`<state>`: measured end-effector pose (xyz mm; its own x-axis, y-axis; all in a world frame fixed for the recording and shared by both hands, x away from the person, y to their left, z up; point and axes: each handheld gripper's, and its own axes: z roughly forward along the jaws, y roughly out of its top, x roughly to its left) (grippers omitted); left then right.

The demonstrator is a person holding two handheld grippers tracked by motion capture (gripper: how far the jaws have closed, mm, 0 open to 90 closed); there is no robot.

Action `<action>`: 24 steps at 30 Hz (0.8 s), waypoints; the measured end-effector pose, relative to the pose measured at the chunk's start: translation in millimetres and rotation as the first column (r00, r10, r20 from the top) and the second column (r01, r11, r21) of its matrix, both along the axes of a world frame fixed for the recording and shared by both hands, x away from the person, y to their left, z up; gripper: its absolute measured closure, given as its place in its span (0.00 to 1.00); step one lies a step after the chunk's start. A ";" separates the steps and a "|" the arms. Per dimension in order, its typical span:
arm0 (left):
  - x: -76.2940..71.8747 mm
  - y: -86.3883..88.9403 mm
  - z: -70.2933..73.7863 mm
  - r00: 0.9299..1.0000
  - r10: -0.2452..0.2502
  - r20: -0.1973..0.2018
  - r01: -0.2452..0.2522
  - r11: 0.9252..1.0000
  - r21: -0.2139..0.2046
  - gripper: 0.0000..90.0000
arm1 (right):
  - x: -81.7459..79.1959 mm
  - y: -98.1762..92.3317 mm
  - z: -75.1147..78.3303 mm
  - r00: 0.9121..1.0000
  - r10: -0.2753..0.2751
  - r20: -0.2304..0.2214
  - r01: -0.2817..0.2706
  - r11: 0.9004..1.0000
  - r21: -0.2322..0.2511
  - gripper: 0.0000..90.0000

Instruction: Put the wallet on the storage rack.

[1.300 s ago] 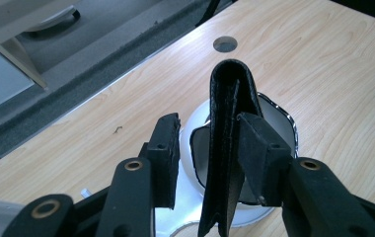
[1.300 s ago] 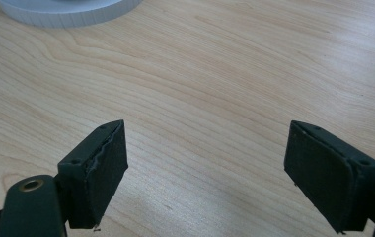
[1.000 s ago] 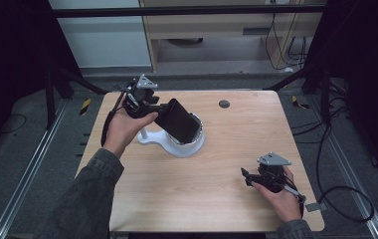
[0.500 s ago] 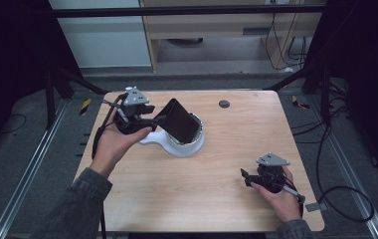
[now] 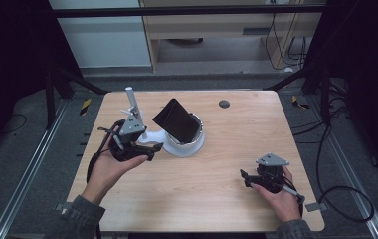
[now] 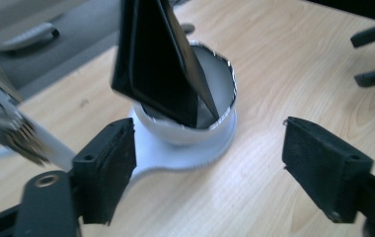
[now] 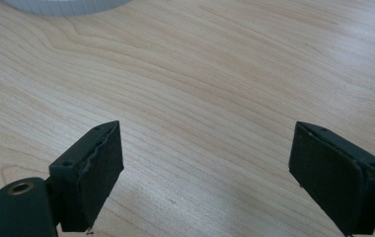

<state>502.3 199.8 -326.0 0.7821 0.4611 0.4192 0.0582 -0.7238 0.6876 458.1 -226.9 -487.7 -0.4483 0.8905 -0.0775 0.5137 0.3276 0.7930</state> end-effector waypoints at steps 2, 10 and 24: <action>-0.8 1.2 -7.3 1.000 -0.001 -0.007 0.001 1.000 -0.001 0.20 | 0.0 0.5 -0.5 1.000 -0.003 -0.004 0.003 1.000 0.000 0.14; -2.0 12.3 -54.0 0.998 -0.027 -0.054 0.029 0.999 0.039 0.13 | 0.8 0.8 -2.7 1.000 -0.001 -0.015 0.001 1.000 -0.005 0.11; -18.6 41.9 -148.4 0.867 0.303 -0.395 -0.382 0.914 -0.137 0.09 | 4.2 6.3 -15.8 0.994 0.011 -0.107 -0.012 1.000 -0.007 0.05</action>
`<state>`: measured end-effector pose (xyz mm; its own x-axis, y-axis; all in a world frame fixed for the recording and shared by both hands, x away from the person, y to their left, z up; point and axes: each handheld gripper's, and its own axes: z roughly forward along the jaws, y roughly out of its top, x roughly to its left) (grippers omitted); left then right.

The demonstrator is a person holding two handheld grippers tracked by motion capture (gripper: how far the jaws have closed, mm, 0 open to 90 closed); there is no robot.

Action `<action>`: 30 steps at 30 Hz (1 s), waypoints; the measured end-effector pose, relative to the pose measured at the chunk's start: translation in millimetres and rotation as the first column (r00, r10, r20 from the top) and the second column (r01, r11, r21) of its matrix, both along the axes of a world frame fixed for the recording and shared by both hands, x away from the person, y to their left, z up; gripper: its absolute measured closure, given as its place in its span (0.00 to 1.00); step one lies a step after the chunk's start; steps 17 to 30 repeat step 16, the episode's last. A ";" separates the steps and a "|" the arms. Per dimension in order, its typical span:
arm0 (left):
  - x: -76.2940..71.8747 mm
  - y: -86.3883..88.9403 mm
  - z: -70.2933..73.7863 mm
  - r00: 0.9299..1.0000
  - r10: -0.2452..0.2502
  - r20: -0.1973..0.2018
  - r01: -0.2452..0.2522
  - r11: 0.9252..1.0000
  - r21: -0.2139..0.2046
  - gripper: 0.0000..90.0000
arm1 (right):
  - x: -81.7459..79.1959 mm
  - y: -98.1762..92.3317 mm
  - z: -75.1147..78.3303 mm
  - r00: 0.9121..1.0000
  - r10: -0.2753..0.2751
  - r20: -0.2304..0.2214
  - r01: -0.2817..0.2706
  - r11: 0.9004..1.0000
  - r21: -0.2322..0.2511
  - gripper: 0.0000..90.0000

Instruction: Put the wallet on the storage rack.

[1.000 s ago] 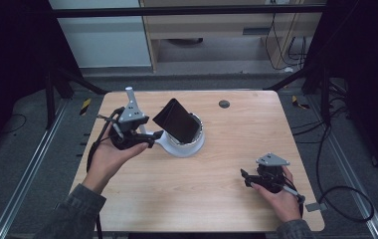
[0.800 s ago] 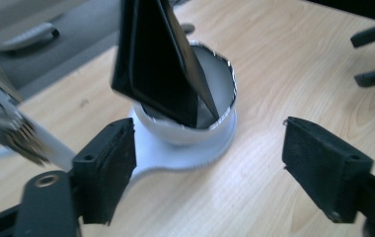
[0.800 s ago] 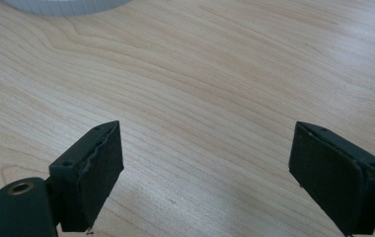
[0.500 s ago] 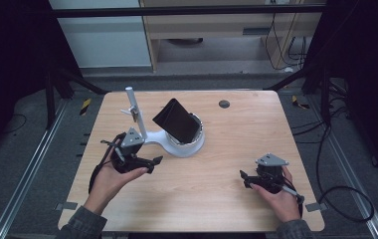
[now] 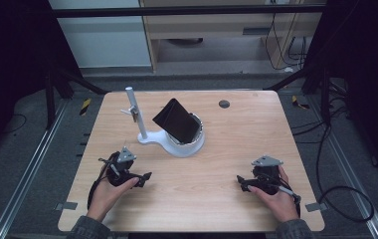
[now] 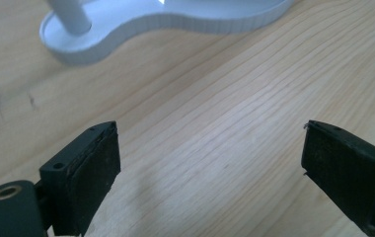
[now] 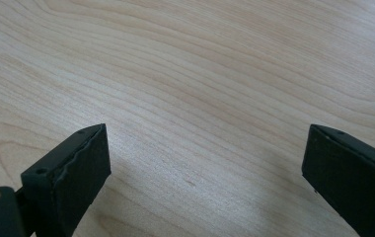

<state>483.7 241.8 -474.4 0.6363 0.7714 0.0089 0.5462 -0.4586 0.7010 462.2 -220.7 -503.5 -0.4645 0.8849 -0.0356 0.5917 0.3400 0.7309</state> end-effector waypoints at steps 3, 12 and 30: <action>1.2 5.2 -7.8 1.000 0.018 -0.006 -0.018 1.000 -0.007 0.09 | 0.6 0.0 -0.8 1.000 0.001 -0.007 -0.001 1.000 0.005 0.05; 2.1 17.5 -29.8 0.999 0.045 -0.004 -0.045 0.999 0.014 0.06 | 0.7 2.4 -8.6 1.000 0.002 -0.029 -0.002 1.000 0.019 0.01; 1.2 19.9 -33.6 0.999 0.045 0.024 -0.045 0.999 -0.009 0.04 | 0.6 2.5 -9.1 1.000 0.003 -0.025 -0.003 1.000 0.021 0.01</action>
